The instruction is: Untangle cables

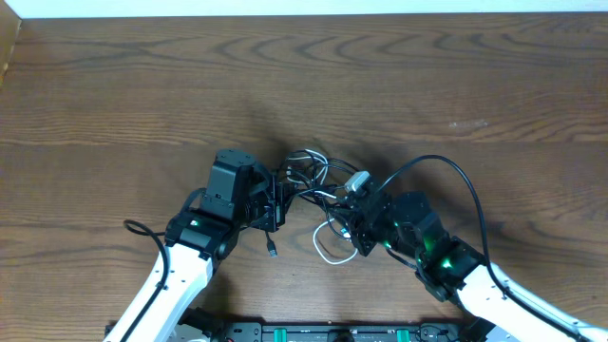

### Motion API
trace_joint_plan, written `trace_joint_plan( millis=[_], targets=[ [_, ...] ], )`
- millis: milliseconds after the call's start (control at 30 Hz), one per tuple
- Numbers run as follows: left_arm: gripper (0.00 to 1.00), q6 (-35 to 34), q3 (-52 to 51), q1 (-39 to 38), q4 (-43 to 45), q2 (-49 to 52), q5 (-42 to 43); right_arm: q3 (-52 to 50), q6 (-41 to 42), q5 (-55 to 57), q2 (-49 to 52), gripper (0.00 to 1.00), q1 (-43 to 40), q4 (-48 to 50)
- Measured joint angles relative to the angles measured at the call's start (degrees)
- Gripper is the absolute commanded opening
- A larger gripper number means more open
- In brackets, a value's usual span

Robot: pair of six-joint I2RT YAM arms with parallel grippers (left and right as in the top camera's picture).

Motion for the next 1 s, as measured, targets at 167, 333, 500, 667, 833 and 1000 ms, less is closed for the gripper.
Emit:
trace_joint_plan(
  millis=[167, 333, 500, 667, 833, 1000],
  targets=[
    [0.08, 0.00, 0.00, -0.48, 0.00, 0.02, 0.02, 0.00, 0.00, 0.07, 0.07, 0.20, 0.00, 0.31],
    [0.08, 0.00, 0.00, -0.48, -0.02, 0.00, 0.04, 0.00, 0.02, 2.21, 0.07, 0.31, 0.00, 0.31],
    [0.08, 0.00, 0.00, -0.52, 0.00, 0.00, 0.07, 0.00, 0.31, 6.88, 0.07, 0.47, 0.00, 0.33],
    [0.08, 0.00, 0.00, -0.68, 0.00, 0.02, 0.09, 0.00, 0.24, 8.66, 0.07, 0.47, 0.00, 0.33],
    [0.08, 0.00, 0.00, -0.70, 0.00, 0.07, 0.13, 0.00, 0.37, 9.01, 0.07, 0.35, 0.00, 0.28],
    [0.08, 0.00, 0.00, -1.42, 0.00, 0.07, 0.13, 0.00, 0.28, 7.82, 0.07, 0.33, 0.00, 0.28]
  ],
)
